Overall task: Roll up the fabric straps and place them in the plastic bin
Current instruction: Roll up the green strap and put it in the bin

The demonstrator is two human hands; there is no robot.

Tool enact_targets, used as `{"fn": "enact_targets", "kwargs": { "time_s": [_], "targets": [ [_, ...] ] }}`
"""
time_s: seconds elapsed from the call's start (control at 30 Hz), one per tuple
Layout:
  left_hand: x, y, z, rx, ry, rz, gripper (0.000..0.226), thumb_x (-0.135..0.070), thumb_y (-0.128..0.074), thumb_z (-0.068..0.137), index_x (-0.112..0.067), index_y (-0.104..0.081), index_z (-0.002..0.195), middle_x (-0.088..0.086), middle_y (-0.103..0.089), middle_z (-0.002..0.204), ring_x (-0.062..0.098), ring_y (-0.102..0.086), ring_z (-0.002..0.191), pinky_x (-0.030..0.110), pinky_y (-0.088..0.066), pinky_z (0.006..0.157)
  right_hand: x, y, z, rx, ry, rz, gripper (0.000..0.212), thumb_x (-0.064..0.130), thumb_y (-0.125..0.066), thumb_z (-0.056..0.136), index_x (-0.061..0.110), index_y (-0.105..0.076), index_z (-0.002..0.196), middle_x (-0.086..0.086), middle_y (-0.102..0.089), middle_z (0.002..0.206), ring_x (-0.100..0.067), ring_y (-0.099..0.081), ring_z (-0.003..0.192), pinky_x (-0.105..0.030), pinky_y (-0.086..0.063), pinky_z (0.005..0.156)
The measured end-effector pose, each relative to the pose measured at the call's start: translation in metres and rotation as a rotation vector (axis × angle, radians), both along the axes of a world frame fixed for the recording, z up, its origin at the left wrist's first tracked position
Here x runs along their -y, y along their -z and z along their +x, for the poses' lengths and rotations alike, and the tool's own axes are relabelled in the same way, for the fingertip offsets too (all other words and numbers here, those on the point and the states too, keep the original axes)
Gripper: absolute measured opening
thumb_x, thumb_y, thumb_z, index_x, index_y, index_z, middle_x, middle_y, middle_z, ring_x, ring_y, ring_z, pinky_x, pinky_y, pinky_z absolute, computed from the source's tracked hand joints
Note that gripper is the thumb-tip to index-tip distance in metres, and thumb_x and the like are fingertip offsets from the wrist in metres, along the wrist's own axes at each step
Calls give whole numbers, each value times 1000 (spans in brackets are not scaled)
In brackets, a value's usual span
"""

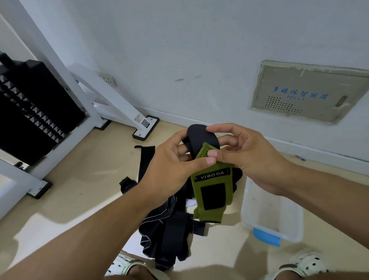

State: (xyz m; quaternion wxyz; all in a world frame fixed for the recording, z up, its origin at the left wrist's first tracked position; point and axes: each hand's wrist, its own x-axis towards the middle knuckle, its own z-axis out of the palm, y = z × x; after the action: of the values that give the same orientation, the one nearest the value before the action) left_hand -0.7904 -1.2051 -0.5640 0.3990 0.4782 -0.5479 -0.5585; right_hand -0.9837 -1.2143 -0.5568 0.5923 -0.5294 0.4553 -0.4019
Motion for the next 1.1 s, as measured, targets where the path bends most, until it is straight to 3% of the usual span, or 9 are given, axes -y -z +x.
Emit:
{"fn": "enact_targets", "kwargs": {
  "time_s": [0.13, 0.33, 0.47, 0.6, 0.77, 0.97, 1.1],
  "targets": [
    [1, 3, 0, -2, 7, -8, 63, 2, -78, 86, -19, -55, 140, 10, -78, 114, 30, -76, 104, 54, -58, 98, 0, 0, 0, -21, 12, -18, 44, 3, -76, 85, 23, -66, 123, -2, -77, 99, -12, -70, 74, -28, -58, 72],
    [3, 4, 0, -11, 14, -9, 66, 9, -74, 88, -17, -52, 144, 12, -77, 117, 32, -75, 106, 54, -56, 100, -1, 0, -1, -81, 9, -99, 43, 4, -78, 84, 23, -67, 120, 1, -77, 97, -8, -65, 69, -23, -56, 72],
    [4, 5, 0, 3, 44, -10, 64, 11, -71, 89, -17, -52, 143, 11, -78, 114, 31, -75, 105, 54, -55, 102, -1, 1, -1, -141, 21, -150, 41, 8, -80, 83, 28, -69, 117, 4, -78, 92, -11, -61, 78, -26, -54, 79],
    [3, 5, 0, -3, 56, -7, 63, 13, -70, 89, -17, -52, 142, 13, -78, 113, 33, -75, 105, 54, -56, 100, -1, 1, -1, -110, 10, -119, 41, 8, -80, 82, 28, -70, 117, 4, -78, 93, -11, -58, 78, -26, -55, 79],
    [3, 5, 0, -28, 54, -7, 65, 14, -68, 89, -16, -50, 145, 13, -77, 115, 32, -75, 105, 51, -58, 98, -1, 1, 0, -29, 15, -56, 44, 4, -80, 81, 24, -69, 118, 3, -78, 93, -9, -56, 68, -20, -53, 69],
    [2, 6, 0, -30, 47, -2, 66, 15, -66, 90, -16, -50, 146, 12, -77, 115, 30, -75, 104, 45, -60, 95, 1, 6, 1, -138, 107, -65, 54, 9, -90, 71, 34, -70, 115, 0, -70, 105, -16, -65, 76, -35, -60, 76],
    [2, 3, 0, -15, 69, -8, 68, 15, -64, 92, -18, -48, 149, 13, -76, 118, 30, -74, 106, 49, -58, 99, 3, 6, -2, -253, 135, -140, 60, 20, -93, 66, 37, -68, 118, 2, -68, 101, -11, -66, 83, -31, -58, 78]
  ]
}}
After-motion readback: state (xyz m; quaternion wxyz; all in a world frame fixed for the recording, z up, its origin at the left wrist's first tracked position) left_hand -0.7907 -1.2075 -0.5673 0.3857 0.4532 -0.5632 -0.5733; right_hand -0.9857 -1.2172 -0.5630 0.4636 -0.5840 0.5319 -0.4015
